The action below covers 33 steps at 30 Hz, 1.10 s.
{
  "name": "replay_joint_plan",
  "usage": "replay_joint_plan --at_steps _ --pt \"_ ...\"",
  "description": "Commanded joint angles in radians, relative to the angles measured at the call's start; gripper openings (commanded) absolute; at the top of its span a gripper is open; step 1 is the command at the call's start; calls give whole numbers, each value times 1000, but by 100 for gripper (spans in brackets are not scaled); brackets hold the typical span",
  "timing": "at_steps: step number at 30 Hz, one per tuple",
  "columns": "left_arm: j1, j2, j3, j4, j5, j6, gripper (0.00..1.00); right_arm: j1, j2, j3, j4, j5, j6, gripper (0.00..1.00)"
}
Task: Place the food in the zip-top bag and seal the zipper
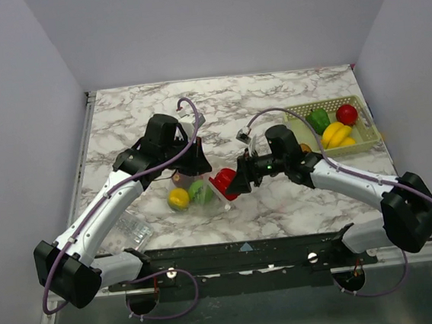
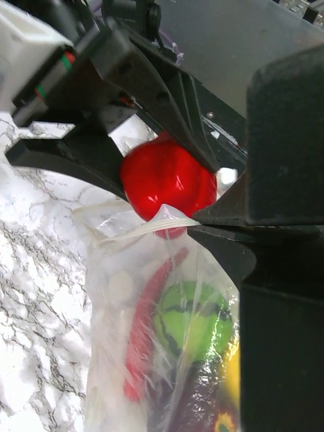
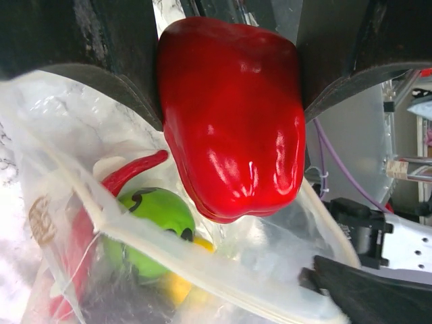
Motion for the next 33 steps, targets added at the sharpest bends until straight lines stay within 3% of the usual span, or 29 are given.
replay_joint_plan --at_steps 1,5,9,13,16,22,33 --pt "2 2 -6 21 34 -2 0 52 63 46 10 91 -19 46" --pt "3 0 -8 21 31 -2 0 97 112 82 17 293 21 47" --pt "2 -3 -9 26 42 -6 0 106 131 52 186 381 171 49" --pt "3 -2 -8 27 43 -7 0 122 177 -3 425 440 363 61" --pt "3 -10 -13 29 45 -7 0 144 232 -2 492 491 441 77" --pt "4 -13 -13 27 37 -4 0 177 244 -2 481 579 444 89" --pt "3 -13 -13 25 31 -2 0 177 73 -42 228 700 339 87"
